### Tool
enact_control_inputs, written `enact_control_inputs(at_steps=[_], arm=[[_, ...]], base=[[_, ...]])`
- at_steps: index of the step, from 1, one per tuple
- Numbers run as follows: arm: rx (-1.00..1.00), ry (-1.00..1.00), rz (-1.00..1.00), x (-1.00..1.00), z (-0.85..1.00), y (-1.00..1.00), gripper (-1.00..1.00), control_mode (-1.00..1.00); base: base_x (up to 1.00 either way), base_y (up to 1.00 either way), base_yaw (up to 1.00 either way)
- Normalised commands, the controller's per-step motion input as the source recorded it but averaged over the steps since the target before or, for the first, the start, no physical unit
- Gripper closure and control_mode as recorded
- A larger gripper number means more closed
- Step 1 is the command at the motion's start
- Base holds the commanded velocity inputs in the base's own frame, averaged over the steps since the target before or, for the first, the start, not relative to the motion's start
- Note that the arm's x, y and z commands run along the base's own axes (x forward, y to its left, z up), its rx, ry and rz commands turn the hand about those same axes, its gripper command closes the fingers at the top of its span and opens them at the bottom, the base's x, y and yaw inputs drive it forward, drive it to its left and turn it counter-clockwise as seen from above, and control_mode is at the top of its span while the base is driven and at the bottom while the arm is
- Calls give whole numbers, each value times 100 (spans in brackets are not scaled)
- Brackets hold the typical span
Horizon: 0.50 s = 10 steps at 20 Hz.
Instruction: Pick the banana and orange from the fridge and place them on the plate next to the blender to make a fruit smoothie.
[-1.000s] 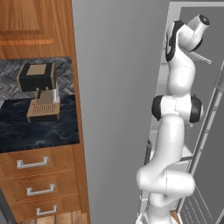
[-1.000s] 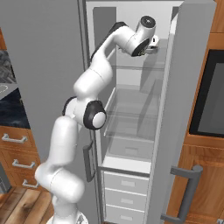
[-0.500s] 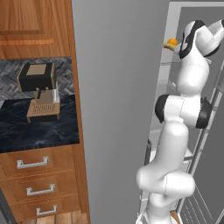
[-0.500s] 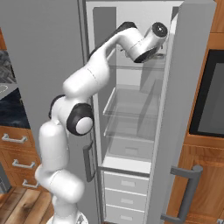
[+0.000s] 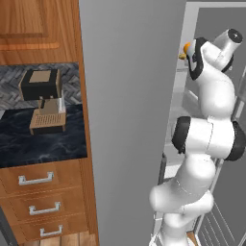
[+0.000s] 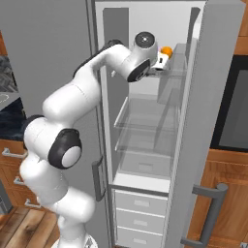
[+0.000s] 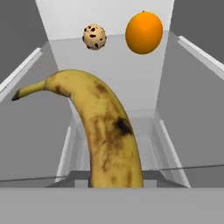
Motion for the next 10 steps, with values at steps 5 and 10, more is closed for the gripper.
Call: enact_control_inputs(at_steps=[5,10], arm=[[0,4,-31,-87,3,6,100,-100],[0,12,-29,-100,15,6,100,-100]], base=[[0,0,0],[0,0,0]])
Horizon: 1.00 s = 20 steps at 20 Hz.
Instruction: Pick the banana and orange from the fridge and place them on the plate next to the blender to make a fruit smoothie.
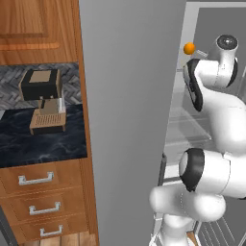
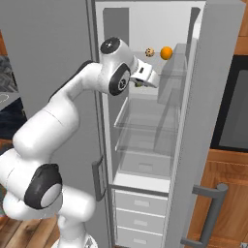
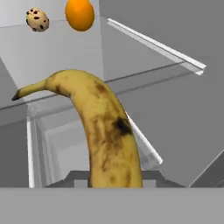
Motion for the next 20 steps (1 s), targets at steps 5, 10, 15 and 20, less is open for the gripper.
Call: enact_control_inputs(at_steps=[5,10,15,20], arm=[[3,15,-23,-100,-1,27,100,-100],[8,8,-12,-100,-33,35,100,-100],[6,3,-5,-100,-60,44,100,-100],[3,4,-1,-100,-72,77,100,-100]], base=[[0,0,0],[0,0,0],[0,0,0],[0,0,0]])
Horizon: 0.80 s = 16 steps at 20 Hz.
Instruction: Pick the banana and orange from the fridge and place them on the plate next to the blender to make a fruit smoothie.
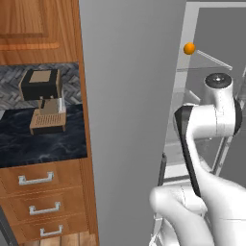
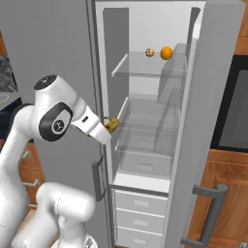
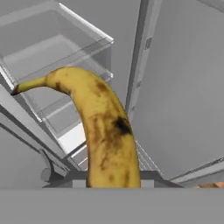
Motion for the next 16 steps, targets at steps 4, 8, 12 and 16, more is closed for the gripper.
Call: enact_control_inputs(at_steps=[4,8,12,16], arm=[[0,6,0,-100,-77,100,100,-100],[0,13,0,-78,-66,100,100,-100],[-4,14,0,-17,-29,65,100,-100],[-3,0,-2,0,-1,20,100,-100]], base=[[0,0,0],[0,0,0],[0,0,0],[0,0,0]])
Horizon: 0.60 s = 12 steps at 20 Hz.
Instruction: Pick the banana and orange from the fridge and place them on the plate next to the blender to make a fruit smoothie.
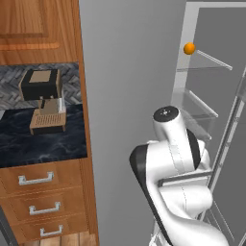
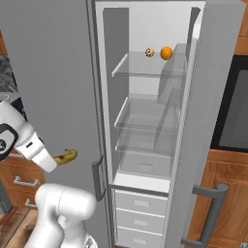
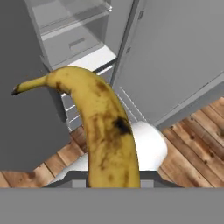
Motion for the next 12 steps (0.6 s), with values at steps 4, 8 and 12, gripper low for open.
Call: enact_control_inputs(at_steps=[4,8,12], arm=[[-1,0,-25,-16,0,17,100,-100],[0,0,0,0,0,0,100,100],[0,0,0,0,0,0,100,100]], base=[[0,0,0],[-81,11,-54],[-86,24,-76]])
